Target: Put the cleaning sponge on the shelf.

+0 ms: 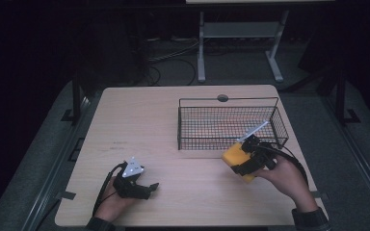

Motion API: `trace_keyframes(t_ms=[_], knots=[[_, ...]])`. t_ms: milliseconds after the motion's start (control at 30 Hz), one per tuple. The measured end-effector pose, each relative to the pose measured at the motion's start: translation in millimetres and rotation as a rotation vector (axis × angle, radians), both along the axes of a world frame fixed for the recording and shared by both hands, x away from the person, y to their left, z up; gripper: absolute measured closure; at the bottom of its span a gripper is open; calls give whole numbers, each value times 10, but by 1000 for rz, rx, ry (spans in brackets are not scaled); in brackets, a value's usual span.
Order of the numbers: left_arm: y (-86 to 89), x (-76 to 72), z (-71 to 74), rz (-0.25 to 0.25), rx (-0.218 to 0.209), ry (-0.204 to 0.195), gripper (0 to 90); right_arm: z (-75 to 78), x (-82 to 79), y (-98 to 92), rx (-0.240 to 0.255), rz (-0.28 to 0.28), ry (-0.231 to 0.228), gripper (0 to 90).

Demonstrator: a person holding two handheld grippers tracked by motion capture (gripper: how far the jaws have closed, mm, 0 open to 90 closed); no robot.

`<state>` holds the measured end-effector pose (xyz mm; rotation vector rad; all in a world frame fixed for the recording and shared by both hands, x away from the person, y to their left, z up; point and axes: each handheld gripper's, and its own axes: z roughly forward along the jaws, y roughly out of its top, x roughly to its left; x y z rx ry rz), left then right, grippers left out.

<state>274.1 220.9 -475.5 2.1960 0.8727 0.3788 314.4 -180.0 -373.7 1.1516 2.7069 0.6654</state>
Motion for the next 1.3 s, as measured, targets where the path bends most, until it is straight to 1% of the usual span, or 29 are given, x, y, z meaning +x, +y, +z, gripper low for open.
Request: trace_keyframes(t_ms=[33,67,167,267,433,467,533,667,900,1033,1133,1167,1200,1300], knots=[[1,0,1,-1,1,1,135,14,16,-31,-1,-6,-2,212],[1,0,1,-1,1,1,136,36,42,-82,5,-24,-2,211],[1,0,1,-1,1,1,136,47,66,-128,9,-35,-3,212],[2,0,2,-3,3,2,136,65,118,-226,17,-60,0,212],[0,-1,1,-1,0,3,136,83,165,-309,8,-82,1,212],[0,-1,1,-1,0,3,135,108,190,-356,8,-95,0,212],[0,-1,1,-1,0,2,136,116,200,-371,8,-97,-2,212],[0,-1,1,-1,0,3,136,172,266,-456,4,-122,-6,212],[2,0,2,-2,1,2,136,232,344,-527,6,-150,-14,212],[3,0,2,-4,3,3,136,269,407,-563,-1,-168,-15,212],[3,0,3,-4,4,3,136,301,473,-601,-1,-181,-18,212],[4,0,3,-4,4,3,136,301,473,-601,-1,-181,-18,212],[5,1,4,-5,6,2,136,315,519,-620,-3,-189,-22,212],[5,1,3,-5,7,1,136,329,575,-640,-6,-199,-20,212]])
